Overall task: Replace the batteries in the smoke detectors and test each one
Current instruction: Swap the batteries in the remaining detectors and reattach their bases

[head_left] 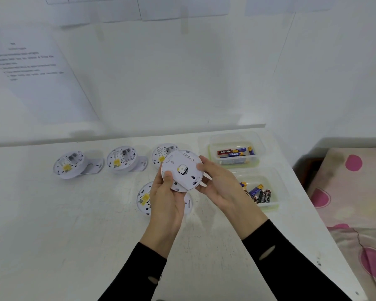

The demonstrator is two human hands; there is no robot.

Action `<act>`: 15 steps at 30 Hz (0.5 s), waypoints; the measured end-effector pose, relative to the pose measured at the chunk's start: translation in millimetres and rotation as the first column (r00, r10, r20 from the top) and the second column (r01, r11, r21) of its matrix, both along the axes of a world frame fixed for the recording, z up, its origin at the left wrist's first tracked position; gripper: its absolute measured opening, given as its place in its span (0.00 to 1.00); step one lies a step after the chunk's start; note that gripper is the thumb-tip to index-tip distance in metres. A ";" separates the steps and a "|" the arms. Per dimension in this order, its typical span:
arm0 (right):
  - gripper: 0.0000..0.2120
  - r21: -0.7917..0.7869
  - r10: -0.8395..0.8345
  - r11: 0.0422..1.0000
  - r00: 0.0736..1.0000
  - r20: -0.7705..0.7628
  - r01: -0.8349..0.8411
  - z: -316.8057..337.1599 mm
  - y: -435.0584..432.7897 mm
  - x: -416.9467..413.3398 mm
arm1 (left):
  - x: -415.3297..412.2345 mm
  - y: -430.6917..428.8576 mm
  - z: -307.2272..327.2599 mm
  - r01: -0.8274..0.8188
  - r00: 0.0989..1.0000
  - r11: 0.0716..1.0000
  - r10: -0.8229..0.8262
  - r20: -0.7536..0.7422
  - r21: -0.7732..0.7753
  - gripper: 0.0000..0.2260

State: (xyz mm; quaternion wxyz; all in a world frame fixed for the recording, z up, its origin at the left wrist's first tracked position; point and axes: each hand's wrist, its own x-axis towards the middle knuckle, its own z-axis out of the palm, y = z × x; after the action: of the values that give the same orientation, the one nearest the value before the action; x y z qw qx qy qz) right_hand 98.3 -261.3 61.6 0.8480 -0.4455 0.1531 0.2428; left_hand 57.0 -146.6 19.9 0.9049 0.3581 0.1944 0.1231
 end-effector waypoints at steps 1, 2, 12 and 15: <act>0.15 0.000 0.008 1.000 1.000 0.007 -0.008 -0.5 -0.7 -0.5 | -0.4 1.0 -0.9 0.003 1.000 1.000 -0.003 0.001 0.007 0.18; 0.16 0.001 0.013 1.000 1.000 0.020 -0.013 -0.9 -1.8 -0.9 | -0.9 2.1 -1.0 0.013 1.000 1.000 -0.013 0.000 0.021 0.18; 0.22 -0.528 0.451 0.848 0.468 0.760 0.039 -12.8 17.5 -37.4 | -28.2 88.6 30.3 0.348 0.895 0.934 -0.303 -0.328 0.086 0.27; 0.22 -0.659 0.642 0.749 0.171 0.747 0.065 -27.1 41.0 -50.9 | -47.6 128.8 22.7 0.368 0.889 0.907 -0.278 -0.362 0.206 0.15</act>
State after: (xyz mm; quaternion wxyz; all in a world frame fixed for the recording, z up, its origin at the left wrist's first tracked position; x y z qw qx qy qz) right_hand 47.4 -220.3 34.5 0.5157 -0.7405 -0.4301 0.0282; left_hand 9.4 -17.8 42.5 0.8109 0.5205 0.2592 -0.0660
